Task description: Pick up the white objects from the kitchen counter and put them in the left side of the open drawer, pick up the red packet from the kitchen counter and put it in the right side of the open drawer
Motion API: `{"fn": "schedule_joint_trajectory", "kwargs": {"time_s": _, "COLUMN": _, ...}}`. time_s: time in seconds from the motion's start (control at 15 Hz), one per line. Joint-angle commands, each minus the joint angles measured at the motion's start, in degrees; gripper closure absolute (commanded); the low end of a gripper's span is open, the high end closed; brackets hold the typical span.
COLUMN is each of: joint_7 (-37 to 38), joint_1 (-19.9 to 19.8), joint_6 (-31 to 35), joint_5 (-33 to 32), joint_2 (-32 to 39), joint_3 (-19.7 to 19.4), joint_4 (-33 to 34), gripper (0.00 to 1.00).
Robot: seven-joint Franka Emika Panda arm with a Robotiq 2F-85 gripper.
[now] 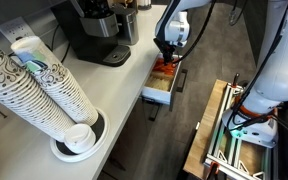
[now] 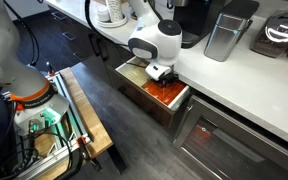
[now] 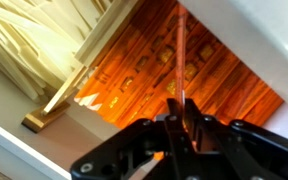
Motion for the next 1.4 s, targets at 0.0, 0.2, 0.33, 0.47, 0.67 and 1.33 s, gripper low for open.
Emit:
{"fn": "schedule_joint_trajectory", "kwargs": {"time_s": 0.0, "joint_7": -3.21, "joint_1": -1.43, "joint_6": -0.82, "joint_5": 4.04, "joint_2": -0.8, "joint_3": 1.27, "joint_4": 0.52, "gripper": 0.54}}
{"fn": "schedule_joint_trajectory", "kwargs": {"time_s": 0.2, "joint_7": -5.24, "joint_1": -0.81, "joint_6": 0.31, "joint_5": 4.74, "joint_2": -2.41, "joint_3": 0.64, "joint_4": -0.23, "gripper": 0.3}}
{"fn": "schedule_joint_trajectory", "kwargs": {"time_s": 0.33, "joint_7": -6.48, "joint_1": 0.32, "joint_6": 0.57, "joint_5": 1.88, "joint_2": -4.39, "joint_3": -0.64, "joint_4": -1.45, "gripper": 0.16}}
{"fn": "schedule_joint_trajectory", "kwargs": {"time_s": 0.47, "joint_7": -7.87, "joint_1": 1.09, "joint_6": 0.66, "joint_5": -1.14, "joint_2": -6.34, "joint_3": -1.85, "joint_4": -2.68, "gripper": 0.03}}
{"fn": "schedule_joint_trajectory", "kwargs": {"time_s": 0.67, "joint_7": -10.74, "joint_1": 1.56, "joint_6": 0.53, "joint_5": -6.74, "joint_2": -9.45, "joint_3": -2.69, "joint_4": -3.9, "gripper": 0.0}}
{"fn": "schedule_joint_trajectory", "kwargs": {"time_s": 1.33, "joint_7": -22.05, "joint_1": 3.51, "joint_6": -7.38, "joint_5": -27.87, "joint_2": -22.26, "joint_3": -2.02, "joint_4": -7.82, "gripper": 0.0}}
